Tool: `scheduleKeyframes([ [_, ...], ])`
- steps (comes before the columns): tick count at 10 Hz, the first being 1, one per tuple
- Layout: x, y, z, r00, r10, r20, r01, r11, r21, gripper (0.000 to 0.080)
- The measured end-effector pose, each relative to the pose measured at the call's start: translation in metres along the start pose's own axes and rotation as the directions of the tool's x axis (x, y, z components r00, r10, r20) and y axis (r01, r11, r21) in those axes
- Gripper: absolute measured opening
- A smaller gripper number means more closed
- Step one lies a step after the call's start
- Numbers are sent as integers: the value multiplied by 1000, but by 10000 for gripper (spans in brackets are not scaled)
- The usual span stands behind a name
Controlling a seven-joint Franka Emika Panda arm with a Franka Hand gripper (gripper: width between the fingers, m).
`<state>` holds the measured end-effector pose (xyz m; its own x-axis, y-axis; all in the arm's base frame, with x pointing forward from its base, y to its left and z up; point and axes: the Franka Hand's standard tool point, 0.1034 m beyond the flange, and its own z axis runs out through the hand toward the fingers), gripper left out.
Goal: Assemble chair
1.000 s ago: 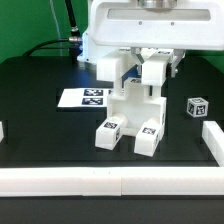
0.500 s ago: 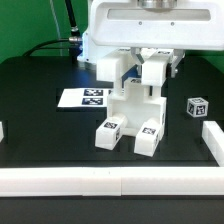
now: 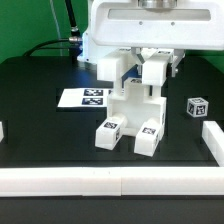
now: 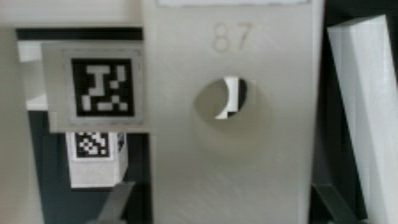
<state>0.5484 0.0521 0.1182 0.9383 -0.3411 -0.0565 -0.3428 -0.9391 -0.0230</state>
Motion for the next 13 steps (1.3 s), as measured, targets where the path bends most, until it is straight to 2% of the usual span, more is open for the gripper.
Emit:
scheduleKeyframes([
  [8, 9, 0, 0, 999, -19, -29, 19, 1000, 6, 288],
  [13, 9, 3, 0, 999, -30, -29, 30, 1000, 5, 288],
])
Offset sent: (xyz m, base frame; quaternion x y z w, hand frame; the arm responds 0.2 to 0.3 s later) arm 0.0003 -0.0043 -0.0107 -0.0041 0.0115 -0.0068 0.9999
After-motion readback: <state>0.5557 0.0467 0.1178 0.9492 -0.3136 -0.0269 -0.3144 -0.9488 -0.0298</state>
